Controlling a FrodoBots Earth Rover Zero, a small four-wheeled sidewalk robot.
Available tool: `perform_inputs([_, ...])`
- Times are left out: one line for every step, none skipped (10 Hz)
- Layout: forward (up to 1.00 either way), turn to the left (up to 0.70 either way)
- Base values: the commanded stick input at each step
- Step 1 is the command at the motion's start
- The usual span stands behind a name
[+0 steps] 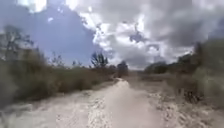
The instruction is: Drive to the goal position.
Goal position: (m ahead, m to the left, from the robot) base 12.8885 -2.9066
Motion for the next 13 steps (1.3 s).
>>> perform_inputs([0.85,0.0])
perform_inputs([0.85,0.0])
perform_inputs([0.85,0.0])
perform_inputs([0.85,0.0])
perform_inputs([0.85,0.0])
perform_inputs([0.85,0.0])
perform_inputs([0.85,0.0])
perform_inputs([0.85,0.0])
perform_inputs([0.85,0.0])
perform_inputs([0.85,0.0])
perform_inputs([0.85,0.0])
perform_inputs([0.85,0.0])
perform_inputs([0.85,0.0])
